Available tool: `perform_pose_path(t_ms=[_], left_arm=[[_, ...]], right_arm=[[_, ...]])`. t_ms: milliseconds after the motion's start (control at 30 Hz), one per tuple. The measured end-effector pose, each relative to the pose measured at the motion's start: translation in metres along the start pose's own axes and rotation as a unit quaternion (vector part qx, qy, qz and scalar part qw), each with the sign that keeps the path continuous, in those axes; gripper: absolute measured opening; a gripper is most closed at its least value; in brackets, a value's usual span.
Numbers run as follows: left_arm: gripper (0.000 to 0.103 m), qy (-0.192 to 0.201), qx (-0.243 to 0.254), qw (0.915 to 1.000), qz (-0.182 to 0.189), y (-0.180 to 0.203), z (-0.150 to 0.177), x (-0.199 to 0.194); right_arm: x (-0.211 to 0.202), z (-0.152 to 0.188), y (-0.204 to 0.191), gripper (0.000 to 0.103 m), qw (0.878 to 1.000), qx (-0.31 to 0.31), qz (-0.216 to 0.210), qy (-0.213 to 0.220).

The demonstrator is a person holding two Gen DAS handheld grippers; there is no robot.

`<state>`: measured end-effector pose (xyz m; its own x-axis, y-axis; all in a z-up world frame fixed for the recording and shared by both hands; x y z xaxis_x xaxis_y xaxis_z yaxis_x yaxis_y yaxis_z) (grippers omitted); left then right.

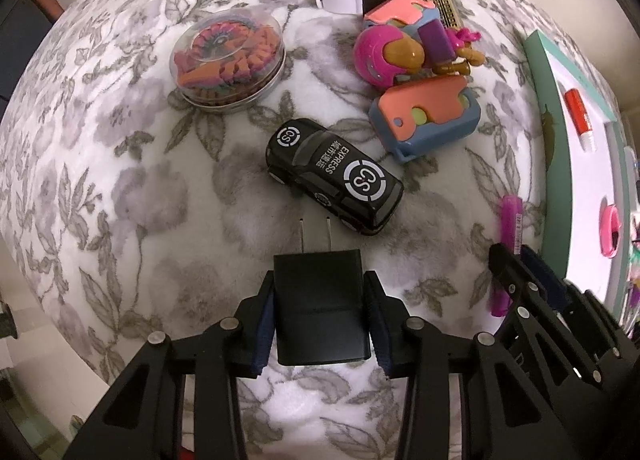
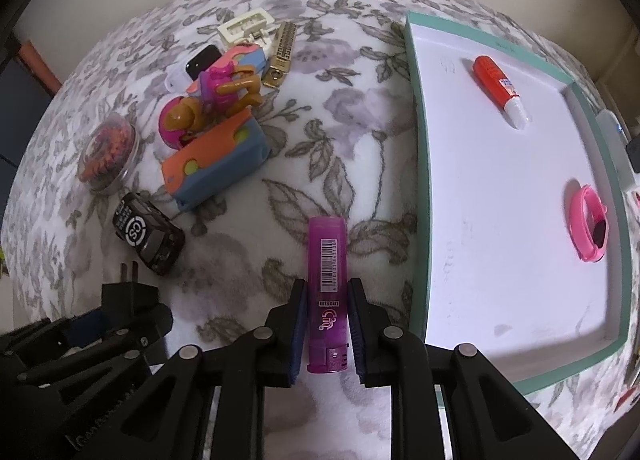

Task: Organize rigid objects
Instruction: 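Carry the lighter and charger into the tray and open both tools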

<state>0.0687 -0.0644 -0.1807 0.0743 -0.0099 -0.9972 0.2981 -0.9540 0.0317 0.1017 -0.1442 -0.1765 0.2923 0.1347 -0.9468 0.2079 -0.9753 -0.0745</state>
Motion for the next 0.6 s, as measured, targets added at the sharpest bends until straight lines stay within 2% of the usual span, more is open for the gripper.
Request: perform_pose_path(t_ms=[167,267,400,600], left_arm=[[0.042,0.015,-0.008,0.9993,0.032,-0.006,-0.003,-0.013],[0.042,0.047,-0.013,0.9981,0.037,-0.009,-0.009,-0.032],[0.042,0.094,-0.020,0.9928,0.071,-0.011,-0.020,-0.062],[0.042,0.143,0.012,0.9853,0.093,0.010,-0.033,-0.106]], right_arm=[[-0.006,-0.002,0.006,0.021,1.000,0.020,-0.011,-0.003],[-0.019,-0.009,0.015,0.021,0.999,0.041,-0.021,0.009],[-0.052,-0.022,0.027,0.021,0.995,0.067,-0.035,0.061],[-0.112,-0.042,0.062,0.021,0.984,0.102,-0.015,0.144]])
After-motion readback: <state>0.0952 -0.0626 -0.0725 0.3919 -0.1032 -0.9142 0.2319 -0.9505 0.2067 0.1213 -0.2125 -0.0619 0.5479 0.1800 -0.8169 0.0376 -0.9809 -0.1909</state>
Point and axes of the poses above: each gripper's, at about its wrist camera, not at the fingertips, and x roughly the way its jaws point, y to its right, z to its underside, the point moved 7 cm from there along x, roughly the way its jaws point, and after that the axes turned 2 degrees about -z, right-handed, at the moved point
